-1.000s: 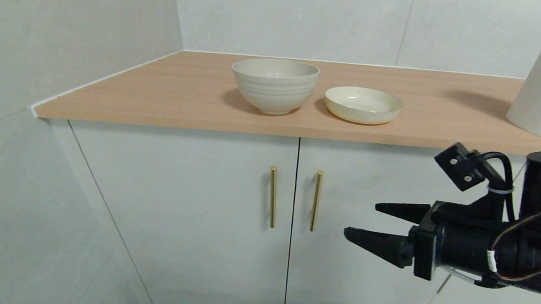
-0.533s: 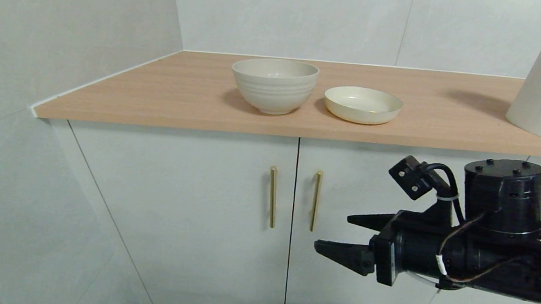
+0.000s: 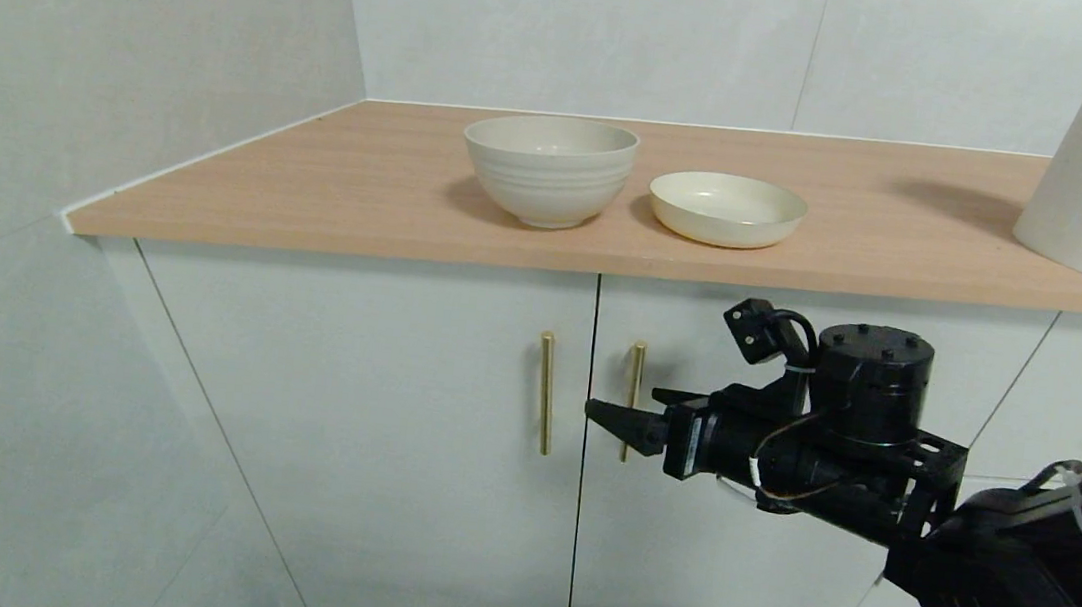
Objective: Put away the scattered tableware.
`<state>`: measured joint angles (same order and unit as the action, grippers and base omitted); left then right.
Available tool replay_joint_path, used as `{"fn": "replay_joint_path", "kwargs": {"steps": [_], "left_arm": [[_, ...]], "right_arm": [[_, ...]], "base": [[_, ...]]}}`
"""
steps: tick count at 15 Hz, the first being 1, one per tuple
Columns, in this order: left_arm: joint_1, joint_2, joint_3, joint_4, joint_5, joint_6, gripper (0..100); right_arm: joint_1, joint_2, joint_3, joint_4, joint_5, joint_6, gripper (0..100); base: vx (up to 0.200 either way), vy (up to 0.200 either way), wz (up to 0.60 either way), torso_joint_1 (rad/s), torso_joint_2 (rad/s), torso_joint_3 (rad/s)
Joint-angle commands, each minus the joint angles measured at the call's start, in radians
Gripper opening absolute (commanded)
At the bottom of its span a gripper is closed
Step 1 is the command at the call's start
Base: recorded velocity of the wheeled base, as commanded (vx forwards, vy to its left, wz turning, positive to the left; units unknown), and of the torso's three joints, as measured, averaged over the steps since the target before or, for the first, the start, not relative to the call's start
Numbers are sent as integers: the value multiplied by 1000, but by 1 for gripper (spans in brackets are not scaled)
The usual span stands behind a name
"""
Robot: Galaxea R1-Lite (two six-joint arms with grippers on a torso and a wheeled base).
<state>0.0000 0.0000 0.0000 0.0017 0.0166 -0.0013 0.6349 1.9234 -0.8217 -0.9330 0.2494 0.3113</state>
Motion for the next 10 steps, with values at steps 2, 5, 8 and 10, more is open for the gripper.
{"fn": "replay_joint_path", "kwargs": {"steps": [2, 5, 8, 10], "left_arm": [[0, 0, -2, 0, 0, 0, 100], [0, 0, 0, 0, 0, 0, 100], [0, 0, 0, 0, 0, 0, 100], [0, 2, 0, 0, 0, 0, 100]], "right_arm": [[-3, 83, -7, -56, -1, 20, 100], [0, 118, -8, -99, -1, 29, 100], [3, 123, -17, -136, 1, 86, 100], [3, 115, -17, -139, 4, 101, 100]], "base": [[0, 0, 0, 0, 0, 0], [0, 0, 0, 0, 0, 0], [0, 0, 0, 0, 0, 0], [0, 0, 0, 0, 0, 0]]}}
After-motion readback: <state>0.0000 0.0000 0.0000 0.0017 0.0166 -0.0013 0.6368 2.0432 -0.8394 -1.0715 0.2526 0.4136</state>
